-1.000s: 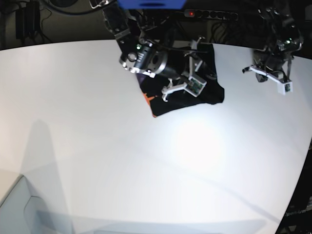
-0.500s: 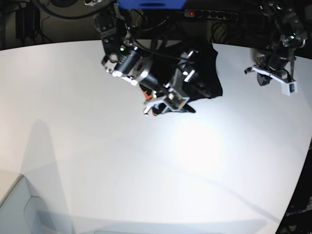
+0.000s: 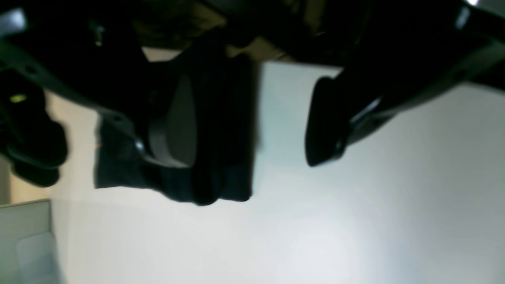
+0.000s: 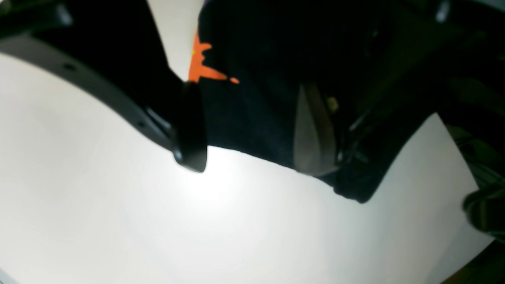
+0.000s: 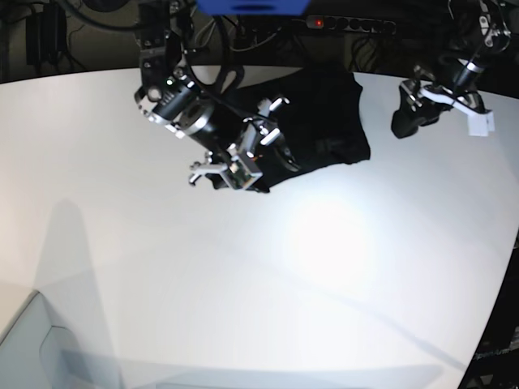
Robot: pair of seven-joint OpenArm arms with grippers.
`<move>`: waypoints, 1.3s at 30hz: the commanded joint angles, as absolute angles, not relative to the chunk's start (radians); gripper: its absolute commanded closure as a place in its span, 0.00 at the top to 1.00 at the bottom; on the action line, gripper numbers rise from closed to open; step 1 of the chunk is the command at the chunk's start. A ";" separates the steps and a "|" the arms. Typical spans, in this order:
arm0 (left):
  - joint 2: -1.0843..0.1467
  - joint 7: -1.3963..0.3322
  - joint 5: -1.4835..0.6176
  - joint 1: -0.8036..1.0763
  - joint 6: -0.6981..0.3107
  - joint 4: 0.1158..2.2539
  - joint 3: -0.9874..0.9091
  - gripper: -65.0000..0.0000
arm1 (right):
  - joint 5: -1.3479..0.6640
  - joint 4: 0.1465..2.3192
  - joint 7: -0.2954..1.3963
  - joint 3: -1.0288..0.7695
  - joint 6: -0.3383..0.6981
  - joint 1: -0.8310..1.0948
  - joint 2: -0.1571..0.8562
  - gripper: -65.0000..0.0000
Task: Layout the t-shirt on the table in an organized manner, then fold the t-shirt properly
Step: 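Press and tuck the folded bundle with both grippers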
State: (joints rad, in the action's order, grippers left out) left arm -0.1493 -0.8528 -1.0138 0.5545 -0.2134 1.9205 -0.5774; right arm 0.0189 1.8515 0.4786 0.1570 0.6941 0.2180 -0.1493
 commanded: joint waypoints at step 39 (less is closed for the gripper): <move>-0.084 -1.007 -0.901 0.386 -0.199 1.745 -0.438 0.65 | -0.007 1.871 0.449 0.156 0.698 0.217 -0.113 0.56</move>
